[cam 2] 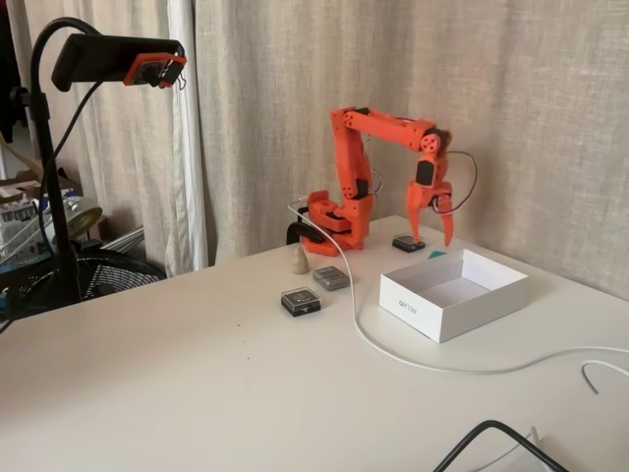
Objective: Grasp the green cube and put it in the bin.
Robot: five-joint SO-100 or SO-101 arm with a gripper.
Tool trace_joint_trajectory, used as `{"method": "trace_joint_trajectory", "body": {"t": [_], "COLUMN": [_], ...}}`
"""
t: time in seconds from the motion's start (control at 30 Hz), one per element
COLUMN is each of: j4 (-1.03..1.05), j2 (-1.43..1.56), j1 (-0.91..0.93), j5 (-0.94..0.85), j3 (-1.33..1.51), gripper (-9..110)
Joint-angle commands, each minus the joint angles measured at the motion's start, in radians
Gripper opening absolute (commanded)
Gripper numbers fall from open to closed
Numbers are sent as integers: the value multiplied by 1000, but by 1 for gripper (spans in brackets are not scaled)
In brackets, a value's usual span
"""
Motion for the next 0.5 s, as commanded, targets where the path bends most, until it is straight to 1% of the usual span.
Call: {"method": "trace_joint_trajectory", "body": {"t": [0.0,0.07,0.27,0.37,0.47], "j4": [-29,-40,-87,-147,-158], "j2": [-2,-8,-15,-15,-21], "j1": [8,2,-26,-51,-67], "j5": [5,5,3,-3,-3], "j3": [49,54,60,71,87], "gripper": [28,28,37,37,37]}}
